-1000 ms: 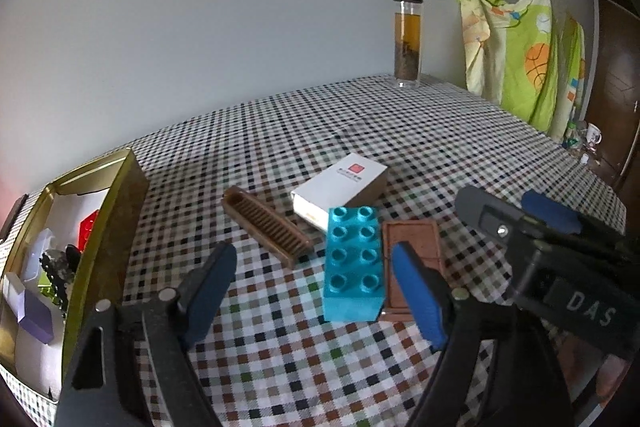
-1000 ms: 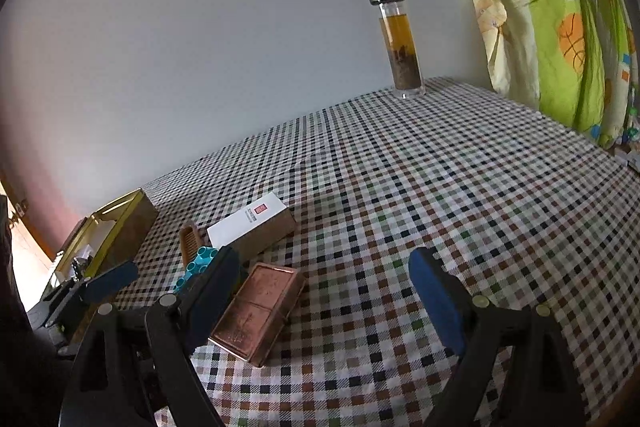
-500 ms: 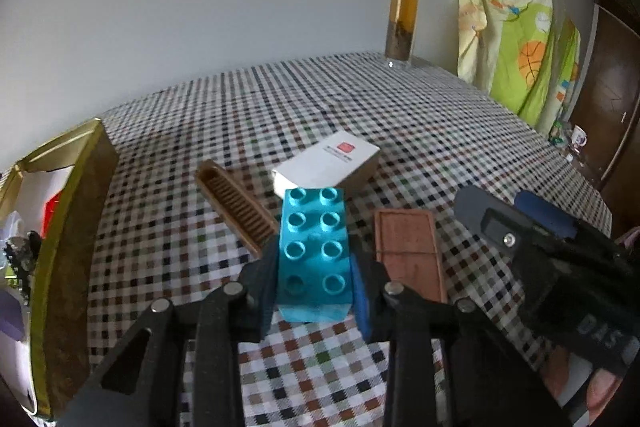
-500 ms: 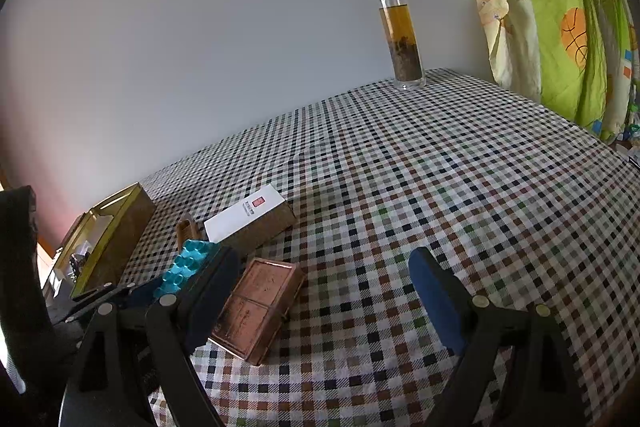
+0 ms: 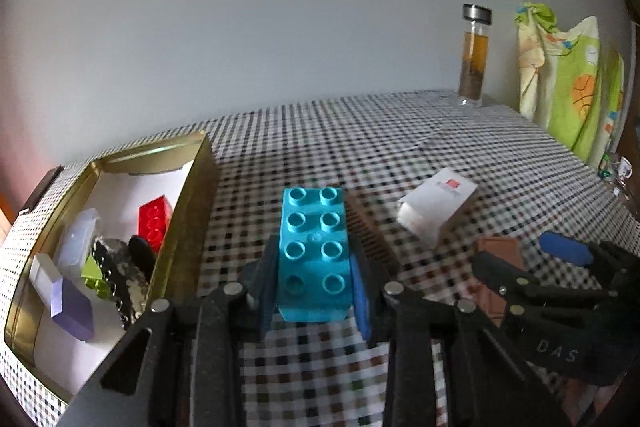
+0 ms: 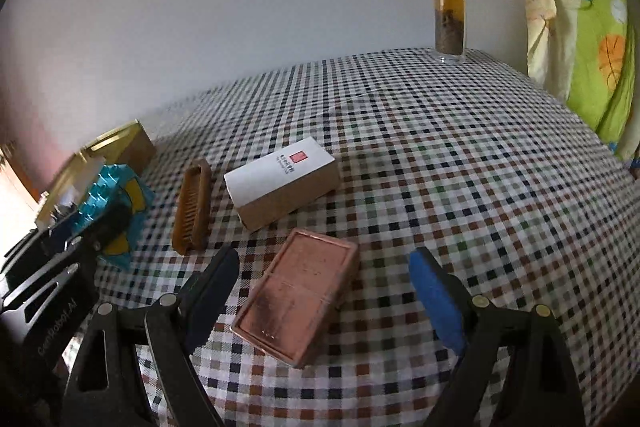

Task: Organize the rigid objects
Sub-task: 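Grasp the teal brick with the left gripper while the right gripper grasps the copper case, then lift and carry the teal brick and copper case over the tin with both grippers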

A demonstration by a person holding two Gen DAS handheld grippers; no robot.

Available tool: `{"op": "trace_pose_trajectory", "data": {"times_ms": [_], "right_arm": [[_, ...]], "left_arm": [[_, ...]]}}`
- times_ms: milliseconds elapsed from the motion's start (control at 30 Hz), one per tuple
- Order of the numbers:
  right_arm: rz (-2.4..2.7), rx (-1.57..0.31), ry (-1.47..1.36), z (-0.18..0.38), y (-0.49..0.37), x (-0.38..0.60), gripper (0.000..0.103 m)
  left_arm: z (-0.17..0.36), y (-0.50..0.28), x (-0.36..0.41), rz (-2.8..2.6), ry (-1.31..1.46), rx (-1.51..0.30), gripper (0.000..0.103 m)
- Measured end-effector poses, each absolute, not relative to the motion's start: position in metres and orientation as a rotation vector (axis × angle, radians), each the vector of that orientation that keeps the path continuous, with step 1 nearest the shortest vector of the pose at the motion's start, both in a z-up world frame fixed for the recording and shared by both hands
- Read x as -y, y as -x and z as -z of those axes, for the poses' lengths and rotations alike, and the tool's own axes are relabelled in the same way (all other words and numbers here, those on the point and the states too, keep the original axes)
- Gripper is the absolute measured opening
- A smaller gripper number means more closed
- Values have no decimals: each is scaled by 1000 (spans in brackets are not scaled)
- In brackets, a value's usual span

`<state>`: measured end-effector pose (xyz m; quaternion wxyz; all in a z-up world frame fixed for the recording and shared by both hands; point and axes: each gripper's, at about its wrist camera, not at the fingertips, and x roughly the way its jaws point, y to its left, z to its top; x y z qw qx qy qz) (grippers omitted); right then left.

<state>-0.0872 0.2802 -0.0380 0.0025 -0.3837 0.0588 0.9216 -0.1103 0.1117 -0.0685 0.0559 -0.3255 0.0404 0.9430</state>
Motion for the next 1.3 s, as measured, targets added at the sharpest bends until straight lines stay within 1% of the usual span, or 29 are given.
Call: {"op": "trace_pose_trajectory", "data": {"times_ms": [167,200,267,400,433,500,533,567,667,800,933,1033,1100,1167,1300], "right_arm": [[-2840,-94,1283,45,97,-272,88],[-2837,-80,1293,47,97,-270,87],[-2832,-50,1327,50,99,-266,80],[-2834,11,1355,53,100,-258,78],[-2839,10,1355,53,98,-256,75],[-2850,8,1343,52,95,-256,67],[-2858,9,1341,51,95,-256,59],[-2865,14,1341,51,95,-255,55],[-2885,14,1345,51,93,-253,52],[-2947,-43,1312,47,93,-250,51],[-3035,-29,1160,34,85,-238,51],[-3090,4,1019,25,77,-229,47],[-3126,11,945,21,73,-226,47],[-3129,22,941,22,73,-223,47],[-3142,-11,955,26,72,-227,47]], "left_arm": [[70,108,-106,-2858,984,-83,31],[70,108,-107,-2857,981,-80,31],[69,108,-107,-2856,975,-74,31],[70,108,-102,-2847,983,-41,31],[70,108,-100,-2849,984,-28,31],[70,107,-96,-2854,977,-6,31],[69,106,-96,-2856,970,2,31],[68,105,-95,-2856,963,10,31],[68,105,-94,-2858,954,26,31],[66,104,-93,-2864,940,34,31],[64,102,-92,-2873,917,42,31],[62,100,-92,-2884,896,42,31],[61,98,-93,-2890,879,31,31],[60,97,-94,-2894,864,18,31],[58,95,-94,-2907,845,12,31]]}}
